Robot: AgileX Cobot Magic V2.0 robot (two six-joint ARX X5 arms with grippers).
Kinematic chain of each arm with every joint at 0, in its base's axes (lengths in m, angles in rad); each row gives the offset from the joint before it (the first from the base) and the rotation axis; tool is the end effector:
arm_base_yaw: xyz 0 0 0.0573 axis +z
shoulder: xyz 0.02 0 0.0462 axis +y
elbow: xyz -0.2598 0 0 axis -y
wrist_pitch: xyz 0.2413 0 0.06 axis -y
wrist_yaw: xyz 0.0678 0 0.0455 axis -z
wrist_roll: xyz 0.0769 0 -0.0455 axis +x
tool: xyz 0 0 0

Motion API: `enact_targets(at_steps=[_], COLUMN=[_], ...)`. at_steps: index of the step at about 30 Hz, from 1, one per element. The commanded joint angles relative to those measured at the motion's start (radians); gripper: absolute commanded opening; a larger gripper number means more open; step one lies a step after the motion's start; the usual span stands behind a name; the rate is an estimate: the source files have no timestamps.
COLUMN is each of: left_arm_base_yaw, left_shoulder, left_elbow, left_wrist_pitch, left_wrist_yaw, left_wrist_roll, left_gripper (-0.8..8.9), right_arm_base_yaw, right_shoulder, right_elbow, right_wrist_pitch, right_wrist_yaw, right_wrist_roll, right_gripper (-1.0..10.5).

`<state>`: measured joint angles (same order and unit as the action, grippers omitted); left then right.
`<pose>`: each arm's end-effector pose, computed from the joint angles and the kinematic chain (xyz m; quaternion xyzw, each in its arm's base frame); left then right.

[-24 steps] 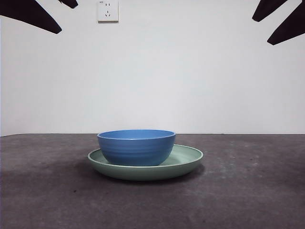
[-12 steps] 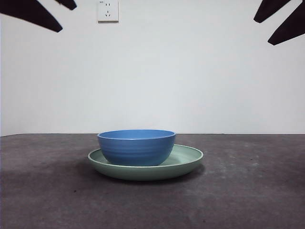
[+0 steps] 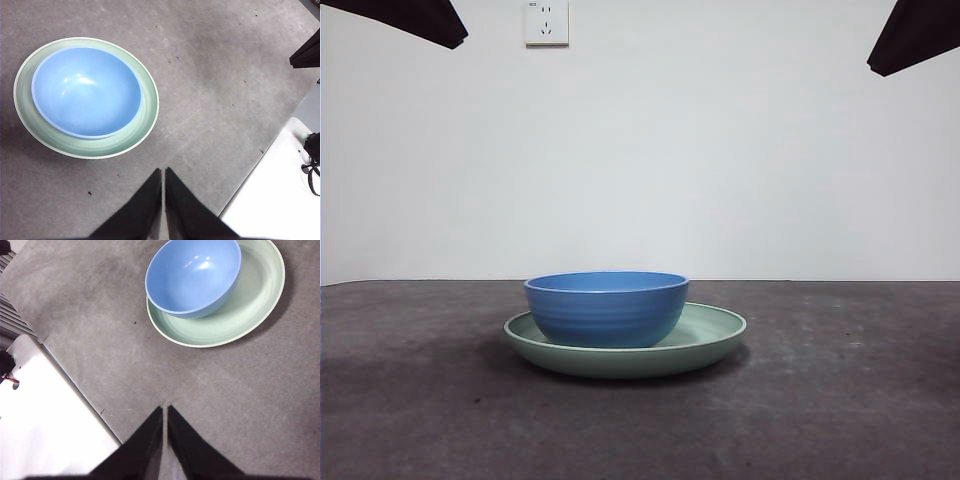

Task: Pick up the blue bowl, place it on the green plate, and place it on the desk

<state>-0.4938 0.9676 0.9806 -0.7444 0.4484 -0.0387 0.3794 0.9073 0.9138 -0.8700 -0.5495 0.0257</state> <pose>0.1737 -0.1313 0.2890 -0.0080 0.3656 -0.4169 0.8321 0.1594 0.1068 0.2684 0.0460 0.4221 0.4014 0.8115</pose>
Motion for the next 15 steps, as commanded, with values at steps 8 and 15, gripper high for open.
enact_targets(at_steps=[8,15], left_arm_base_yaw=[-0.006,-0.005], left_shoulder=[0.006,-0.004], left_elbow=[0.008,0.008], left_wrist_pitch=[0.009,0.002], left_wrist_yaw=[0.006,0.006], left_wrist_roll=[0.012,0.011], left_gripper=[0.1,0.1], right_arm_base_yaw=[0.005,0.005], right_shoulder=[0.007,0.007], right_elbow=[0.016,0.016], right_wrist_pitch=[0.01,0.01], right_wrist_yaw=[-0.001,-0.001], right_wrist_roll=[-0.011,-0.011], right_gripper=[0.1,0.1])
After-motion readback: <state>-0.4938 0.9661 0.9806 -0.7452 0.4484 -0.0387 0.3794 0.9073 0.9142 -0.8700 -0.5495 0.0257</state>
